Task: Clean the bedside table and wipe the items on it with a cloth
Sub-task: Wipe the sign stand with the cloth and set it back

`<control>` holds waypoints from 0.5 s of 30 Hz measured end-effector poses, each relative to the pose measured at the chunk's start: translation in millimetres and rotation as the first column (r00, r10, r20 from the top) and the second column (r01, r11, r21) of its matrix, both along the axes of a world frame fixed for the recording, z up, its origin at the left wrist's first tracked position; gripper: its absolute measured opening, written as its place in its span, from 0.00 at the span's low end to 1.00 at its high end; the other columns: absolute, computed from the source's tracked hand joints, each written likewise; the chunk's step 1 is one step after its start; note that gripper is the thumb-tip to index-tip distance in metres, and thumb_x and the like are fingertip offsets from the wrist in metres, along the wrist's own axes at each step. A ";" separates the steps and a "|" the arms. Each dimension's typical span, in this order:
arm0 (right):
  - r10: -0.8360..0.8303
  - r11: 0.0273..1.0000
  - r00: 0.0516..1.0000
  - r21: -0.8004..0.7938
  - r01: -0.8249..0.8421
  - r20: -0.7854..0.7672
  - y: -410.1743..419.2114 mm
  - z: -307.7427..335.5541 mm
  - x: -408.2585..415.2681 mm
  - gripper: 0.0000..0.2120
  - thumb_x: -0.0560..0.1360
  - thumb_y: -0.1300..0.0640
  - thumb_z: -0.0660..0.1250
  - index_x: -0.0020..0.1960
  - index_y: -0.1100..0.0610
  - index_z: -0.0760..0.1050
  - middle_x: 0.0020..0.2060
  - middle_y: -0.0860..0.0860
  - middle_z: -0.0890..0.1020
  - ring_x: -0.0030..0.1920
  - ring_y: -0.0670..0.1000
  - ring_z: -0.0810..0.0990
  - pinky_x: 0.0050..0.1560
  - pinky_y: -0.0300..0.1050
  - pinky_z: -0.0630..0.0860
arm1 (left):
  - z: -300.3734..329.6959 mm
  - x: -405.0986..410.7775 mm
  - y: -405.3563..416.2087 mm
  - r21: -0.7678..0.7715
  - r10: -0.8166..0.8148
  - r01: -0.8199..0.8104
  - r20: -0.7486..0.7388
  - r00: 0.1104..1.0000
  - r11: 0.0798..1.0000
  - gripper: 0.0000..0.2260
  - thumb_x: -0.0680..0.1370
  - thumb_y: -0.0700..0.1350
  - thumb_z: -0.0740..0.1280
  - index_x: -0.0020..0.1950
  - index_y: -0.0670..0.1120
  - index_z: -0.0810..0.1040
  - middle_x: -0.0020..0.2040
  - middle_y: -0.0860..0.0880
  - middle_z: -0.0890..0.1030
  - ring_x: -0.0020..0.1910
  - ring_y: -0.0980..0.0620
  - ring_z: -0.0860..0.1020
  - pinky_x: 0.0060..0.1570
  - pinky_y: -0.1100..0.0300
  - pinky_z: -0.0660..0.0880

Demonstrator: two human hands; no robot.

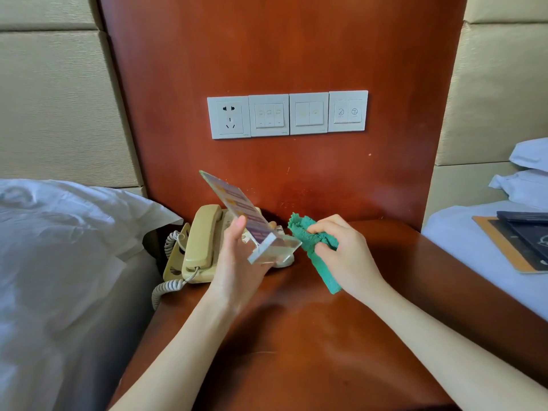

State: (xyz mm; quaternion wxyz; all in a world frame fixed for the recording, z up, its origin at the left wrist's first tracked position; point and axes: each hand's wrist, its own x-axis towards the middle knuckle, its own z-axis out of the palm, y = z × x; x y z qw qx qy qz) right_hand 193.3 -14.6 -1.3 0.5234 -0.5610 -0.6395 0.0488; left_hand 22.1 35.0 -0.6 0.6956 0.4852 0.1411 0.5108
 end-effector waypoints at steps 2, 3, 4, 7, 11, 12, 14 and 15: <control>0.050 0.999 0.999 0.014 -0.050 0.014 -3.1 0.9 -1.8 0.12 0.75 0.68 0.64 0.50 0.53 0.79 0.49 0.42 0.75 0.53 0.37 0.75 0.48 0.25 0.71 | -0.9 0.2 -0.3 0.068 0.036 -0.030 -0.085 0.996 0.997 0.38 0.66 0.60 0.70 0.68 0.40 0.65 0.56 0.38 0.70 0.55 0.41 0.73 0.44 0.57 0.78; 0.079 0.996 0.996 0.031 -0.080 0.029 -5.2 1.4 -3.7 0.12 0.75 0.68 0.64 0.51 0.53 0.79 0.49 0.41 0.75 0.53 0.37 0.74 0.49 0.26 0.71 | -2.9 0.2 1.0 0.105 0.059 -0.047 -0.117 0.991 0.993 0.39 0.67 0.59 0.69 0.72 0.43 0.63 0.59 0.35 0.71 0.58 0.40 0.75 0.49 0.55 0.78; 0.116 0.992 0.992 0.048 -0.118 0.043 -7.5 1.9 -5.9 0.13 0.75 0.68 0.64 0.51 0.53 0.79 0.49 0.40 0.74 0.54 0.37 0.74 0.49 0.26 0.71 | -4.8 -0.2 2.2 0.140 0.080 -0.061 -0.134 0.988 0.988 0.38 0.69 0.58 0.69 0.74 0.47 0.62 0.64 0.35 0.72 0.61 0.39 0.76 0.56 0.50 0.77; 0.248 0.965 0.966 0.075 -0.253 0.070 -14.3 4.5 -10.3 0.14 0.75 0.68 0.63 0.52 0.51 0.79 0.51 0.38 0.74 0.57 0.39 0.74 0.51 0.27 0.72 | -7.7 -3.1 4.9 0.224 0.171 -0.128 -0.184 0.968 0.966 0.37 0.69 0.58 0.70 0.75 0.53 0.61 0.66 0.45 0.76 0.61 0.45 0.78 0.67 0.37 0.66; 0.346 0.931 0.931 0.077 -0.356 0.113 -19.2 8.7 -6.2 0.19 0.75 0.70 0.61 0.50 0.49 0.80 0.51 0.38 0.75 0.58 0.48 0.74 0.57 0.36 0.72 | -8.8 -6.6 5.7 0.335 0.257 -0.153 -0.293 0.921 0.930 0.35 0.67 0.62 0.71 0.72 0.63 0.63 0.68 0.45 0.74 0.67 0.46 0.73 0.66 0.36 0.67; 0.375 0.922 0.920 0.062 -0.383 0.114 -19.3 8.9 -5.2 0.20 0.75 0.71 0.60 0.49 0.49 0.81 0.51 0.38 0.75 0.58 0.49 0.73 0.57 0.36 0.72 | -9.3 -7.1 4.5 0.360 0.267 -0.143 -0.324 0.907 0.922 0.35 0.66 0.64 0.71 0.72 0.65 0.63 0.69 0.46 0.72 0.69 0.47 0.71 0.67 0.38 0.67; 0.443 0.895 0.889 0.005 -0.446 0.120 -18.4 8.2 -4.1 0.21 0.75 0.72 0.59 0.48 0.49 0.82 0.50 0.38 0.76 0.57 0.49 0.73 0.57 0.34 0.69 | -11.1 -6.2 1.8 0.382 0.262 -0.108 -0.378 0.888 0.918 0.36 0.65 0.66 0.71 0.71 0.68 0.63 0.70 0.48 0.71 0.70 0.47 0.70 0.65 0.39 0.69; 0.471 0.882 0.872 -0.031 -0.471 0.134 -17.3 7.0 -4.0 0.21 0.75 0.72 0.58 0.49 0.50 0.82 0.50 0.37 0.76 0.56 0.48 0.73 0.57 0.33 0.69 | -12.0 -5.4 0.8 0.384 0.257 -0.095 -0.397 0.881 0.918 0.35 0.65 0.65 0.71 0.70 0.68 0.63 0.70 0.49 0.72 0.69 0.47 0.71 0.63 0.39 0.71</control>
